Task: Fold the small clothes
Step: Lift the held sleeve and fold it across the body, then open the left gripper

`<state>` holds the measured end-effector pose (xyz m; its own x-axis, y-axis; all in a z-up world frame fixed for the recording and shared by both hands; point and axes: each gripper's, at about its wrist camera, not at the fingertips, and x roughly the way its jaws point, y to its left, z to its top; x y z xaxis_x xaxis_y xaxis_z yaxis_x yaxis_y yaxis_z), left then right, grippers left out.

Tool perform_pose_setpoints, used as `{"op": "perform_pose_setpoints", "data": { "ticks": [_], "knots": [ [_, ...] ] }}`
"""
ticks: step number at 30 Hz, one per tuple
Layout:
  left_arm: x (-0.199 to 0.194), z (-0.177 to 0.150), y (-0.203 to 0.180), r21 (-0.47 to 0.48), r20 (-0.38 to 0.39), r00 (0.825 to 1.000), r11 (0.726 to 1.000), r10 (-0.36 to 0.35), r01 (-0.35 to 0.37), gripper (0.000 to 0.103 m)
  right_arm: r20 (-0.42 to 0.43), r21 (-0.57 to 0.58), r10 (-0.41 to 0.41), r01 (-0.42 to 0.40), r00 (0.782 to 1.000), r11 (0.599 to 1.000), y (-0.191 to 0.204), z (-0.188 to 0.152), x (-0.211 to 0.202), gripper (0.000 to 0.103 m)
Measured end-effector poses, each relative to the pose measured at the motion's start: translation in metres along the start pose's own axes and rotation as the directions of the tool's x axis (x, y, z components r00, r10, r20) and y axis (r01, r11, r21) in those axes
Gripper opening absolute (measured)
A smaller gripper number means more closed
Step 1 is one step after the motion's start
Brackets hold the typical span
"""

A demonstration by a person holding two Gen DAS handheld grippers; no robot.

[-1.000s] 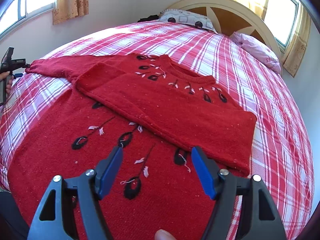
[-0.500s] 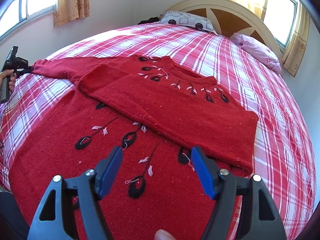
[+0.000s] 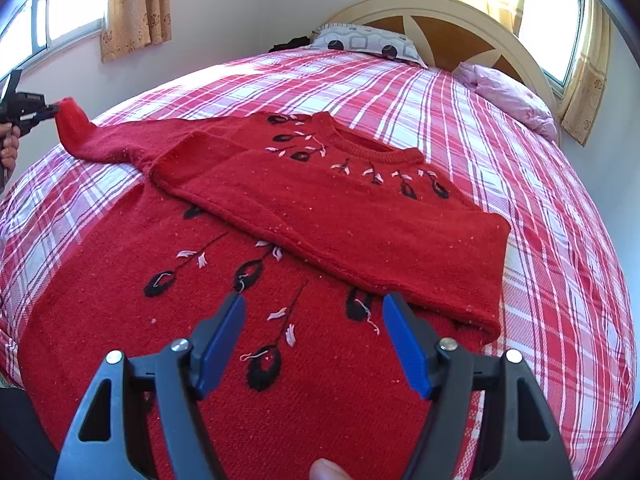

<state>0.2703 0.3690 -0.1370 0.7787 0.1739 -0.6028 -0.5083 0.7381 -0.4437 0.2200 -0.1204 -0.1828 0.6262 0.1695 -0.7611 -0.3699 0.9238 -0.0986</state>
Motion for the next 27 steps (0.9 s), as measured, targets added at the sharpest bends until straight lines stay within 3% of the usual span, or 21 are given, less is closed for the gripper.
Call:
{"op": "perform_pose_setpoints", "data": {
  "ticks": [8, 15, 20, 27],
  "knots": [
    [-0.024, -0.012, -0.080, 0.083, 0.006, 0.988, 0.984, -0.157, 0.156, 0.009, 0.022, 0.039, -0.008, 0.007, 1.000, 0.999, -0.016, -0.004, -0.009, 0.074],
    [-0.027, -0.040, -0.149, 0.166, -0.042, 0.966, 0.952, -0.255, 0.258, 0.009, 0.044, 0.094, -0.014, 0.010, 0.999, 0.996, -0.036, -0.014, -0.021, 0.074],
    [-0.025, -0.060, -0.194, 0.187, -0.091, 0.947, 0.929, -0.307, 0.319, 0.009, 0.056, 0.127, -0.018, 0.011, 0.998, 0.992, -0.049, -0.022, -0.028, 0.074],
    [-0.040, -0.086, -0.263, 0.216, -0.132, 0.907, 0.882, -0.399, 0.419, 0.009, 0.077, 0.178, -0.024, 0.010, 0.997, 0.984, -0.071, -0.034, -0.040, 0.074]
  ]
}}
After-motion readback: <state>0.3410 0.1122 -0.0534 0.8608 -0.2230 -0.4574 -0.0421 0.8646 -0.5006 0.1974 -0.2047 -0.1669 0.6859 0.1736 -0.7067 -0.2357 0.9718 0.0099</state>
